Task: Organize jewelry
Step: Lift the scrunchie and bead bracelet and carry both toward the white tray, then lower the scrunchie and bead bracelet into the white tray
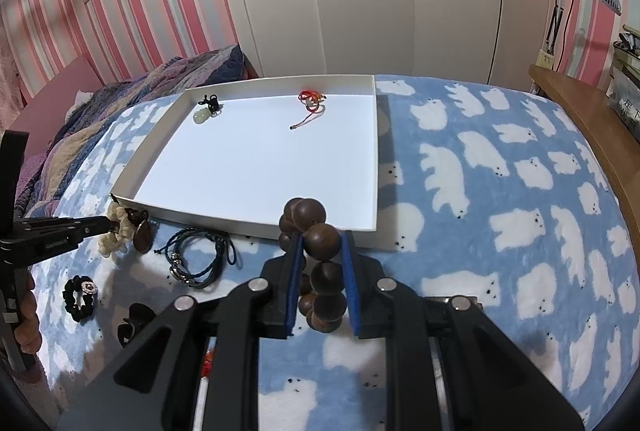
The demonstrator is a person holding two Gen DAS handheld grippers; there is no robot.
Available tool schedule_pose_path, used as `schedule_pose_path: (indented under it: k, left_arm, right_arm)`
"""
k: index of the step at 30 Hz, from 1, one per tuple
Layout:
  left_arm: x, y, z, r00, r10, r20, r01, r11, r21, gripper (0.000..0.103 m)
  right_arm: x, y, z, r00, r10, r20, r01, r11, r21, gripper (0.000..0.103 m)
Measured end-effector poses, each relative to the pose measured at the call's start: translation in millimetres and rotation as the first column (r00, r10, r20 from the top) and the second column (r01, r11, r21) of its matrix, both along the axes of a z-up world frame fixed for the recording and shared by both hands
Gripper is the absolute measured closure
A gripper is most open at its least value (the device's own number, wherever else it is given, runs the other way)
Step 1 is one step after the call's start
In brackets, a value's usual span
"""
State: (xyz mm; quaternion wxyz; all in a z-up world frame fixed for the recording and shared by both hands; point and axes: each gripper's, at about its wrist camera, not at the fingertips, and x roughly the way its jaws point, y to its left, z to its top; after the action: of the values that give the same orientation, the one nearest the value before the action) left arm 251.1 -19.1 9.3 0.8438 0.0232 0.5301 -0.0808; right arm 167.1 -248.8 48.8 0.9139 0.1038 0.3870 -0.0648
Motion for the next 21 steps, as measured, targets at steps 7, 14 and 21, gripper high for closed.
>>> schedule_pose_path:
  k: [7,14,21]
  left_arm:
    - [14.8,13.3,-22.2,0.999,0.024,-0.022,-0.023,0.999,0.03,0.047]
    - [18.0,23.4,-20.6,0.998,0.052,-0.022,-0.051,0.998,0.028,0.077]
    - [1.9,21.2,34.7,0.996,0.023,0.081,-0.024,1.0,0.007,0.077]
  right_arm:
    - [4.4,-1.9,-4.1,1.0,-0.004,-0.006,0.004,1.0,0.001,0.083]
    - [3.3,-4.3,-1.6,1.0,-0.01,0.007,0.01,1.0,0.006,0.083]
    - [3.2,-3.2,8.1,1.0,0.004,0.029,-0.004,1.0,0.011,0.083]
